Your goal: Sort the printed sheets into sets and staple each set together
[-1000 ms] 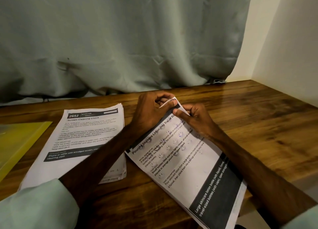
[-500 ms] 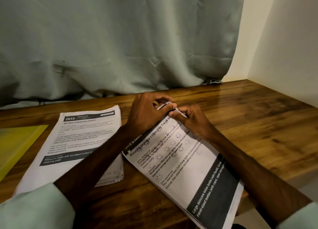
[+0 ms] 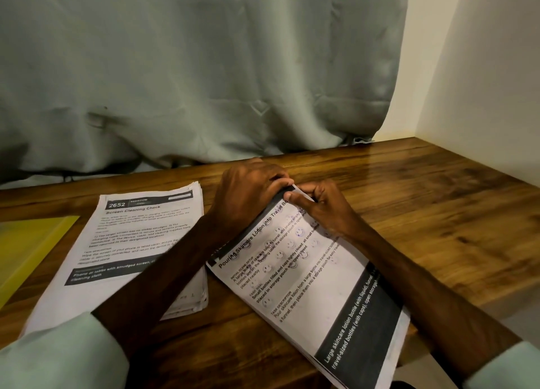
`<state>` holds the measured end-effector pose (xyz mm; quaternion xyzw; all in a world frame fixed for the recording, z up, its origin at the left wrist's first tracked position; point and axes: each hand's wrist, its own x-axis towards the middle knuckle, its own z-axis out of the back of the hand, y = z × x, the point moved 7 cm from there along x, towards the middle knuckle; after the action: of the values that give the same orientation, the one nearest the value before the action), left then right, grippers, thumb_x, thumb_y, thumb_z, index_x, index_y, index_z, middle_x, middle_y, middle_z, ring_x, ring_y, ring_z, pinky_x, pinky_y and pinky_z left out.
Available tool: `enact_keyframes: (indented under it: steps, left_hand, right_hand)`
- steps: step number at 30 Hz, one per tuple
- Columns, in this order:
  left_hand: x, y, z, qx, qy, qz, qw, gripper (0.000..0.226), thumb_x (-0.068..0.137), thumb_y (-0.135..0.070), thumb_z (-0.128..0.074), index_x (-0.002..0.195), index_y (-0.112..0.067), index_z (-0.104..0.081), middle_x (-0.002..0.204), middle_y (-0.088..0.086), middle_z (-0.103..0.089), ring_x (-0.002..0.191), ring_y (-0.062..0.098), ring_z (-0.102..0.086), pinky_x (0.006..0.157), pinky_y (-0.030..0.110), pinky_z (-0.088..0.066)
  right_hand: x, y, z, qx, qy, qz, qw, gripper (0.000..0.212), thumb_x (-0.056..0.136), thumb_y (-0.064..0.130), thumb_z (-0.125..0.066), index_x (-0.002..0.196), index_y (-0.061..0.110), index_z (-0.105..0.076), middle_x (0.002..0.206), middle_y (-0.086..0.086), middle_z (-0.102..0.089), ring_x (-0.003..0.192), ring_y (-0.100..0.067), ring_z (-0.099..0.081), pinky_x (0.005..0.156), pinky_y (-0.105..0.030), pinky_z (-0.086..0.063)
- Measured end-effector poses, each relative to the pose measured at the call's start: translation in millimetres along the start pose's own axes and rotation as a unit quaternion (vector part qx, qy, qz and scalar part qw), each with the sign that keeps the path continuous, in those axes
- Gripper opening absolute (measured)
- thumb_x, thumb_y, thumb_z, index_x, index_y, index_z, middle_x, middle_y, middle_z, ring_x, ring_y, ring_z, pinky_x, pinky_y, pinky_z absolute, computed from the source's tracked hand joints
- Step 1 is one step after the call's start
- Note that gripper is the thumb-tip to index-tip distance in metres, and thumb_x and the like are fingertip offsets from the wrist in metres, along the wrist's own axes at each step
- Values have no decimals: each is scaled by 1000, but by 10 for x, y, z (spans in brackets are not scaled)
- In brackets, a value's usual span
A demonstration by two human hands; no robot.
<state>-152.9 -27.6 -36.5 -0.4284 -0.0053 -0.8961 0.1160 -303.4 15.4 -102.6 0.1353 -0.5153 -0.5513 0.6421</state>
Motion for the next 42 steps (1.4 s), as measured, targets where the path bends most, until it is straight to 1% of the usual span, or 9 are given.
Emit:
enact_keyframes:
  steps: [4,10,15,18,29,34,36,40,42]
  left_hand:
    - [-23,-18,-3,14,-10,-29,999,19,98,-33,-64,99,-19,-76,98,-3,-75,90,16,-65,71,42,-53]
    - [-26,-68,-9,81,-7,-95,992,13,95,-25,-69,104,-18,-74,129,2,-67,116,23,-60,66,43,-56]
    - [-22,-122,-7,97,-5,-103,990,12,97,-27,-67,104,-18,-73,130,-1,-66,119,19,-57,70,30,-48]
    - [1,-72,3,86,0,-53,995,15,96,-29,-68,108,-22,-71,132,-5,-64,121,15,-54,74,23,-41]
    - [-13,-96,-23,99,1,-70,993,11,96,-27,-69,100,-18,-71,124,-1,-68,114,18,-58,74,26,-43]
    - [-7,62,-31,-30,29,76,996,8,95,-35,-70,101,-29,-69,97,-13,-67,90,7,-64,74,33,-55]
    - [-15,135,-59,-106,29,137,984,4,94,-32,-72,97,-29,-72,91,-15,-71,85,2,-68,75,36,-60]
    - [-18,216,-92,-177,28,204,962,4,93,-27,-73,90,-27,-76,84,-14,-74,83,4,-71,77,37,-61]
    - [-13,197,-89,-160,38,193,967,6,94,-29,-72,89,-28,-76,84,-14,-74,82,4,-71,76,37,-61]
  right_hand:
    - [2,-3,1,-5,-1,-3,1000,36,97,37,-66,86,4,-74,71,-19,-69,60,-43,-61,52,-53,-49]
    - [-1,-25,15,-25,-10,-4,1000,34,99,27,-66,78,0,-70,61,-18,-61,50,-35,-52,47,-39,-40]
    - [-11,15,15,-41,-7,6,999,35,99,27,-66,78,0,-71,58,-14,-60,44,-17,-45,45,-29,-35]
    - [-17,20,11,-38,-2,0,999,30,100,20,-65,76,2,-70,53,0,-57,44,-4,-43,46,-20,-32]
    - [-38,24,19,-35,-2,0,999,33,100,20,-66,73,2,-69,54,-7,-51,46,-6,-39,47,-24,-31]
    - [-43,96,4,-24,2,12,1000,24,99,17,-65,77,24,-71,56,6,-61,45,-4,-49,47,-23,-37]
    - [-51,109,1,-25,5,13,1000,20,99,13,-65,83,20,-74,60,12,-67,47,-4,-57,48,-19,-40]
    - [-40,55,7,-23,5,-4,1000,19,100,18,-66,91,5,-76,72,-2,-75,51,-22,-65,43,-37,-46]
    - [-45,52,11,-31,3,0,1000,18,99,16,-66,89,5,-76,68,2,-73,50,-10,-61,47,-25,-43]
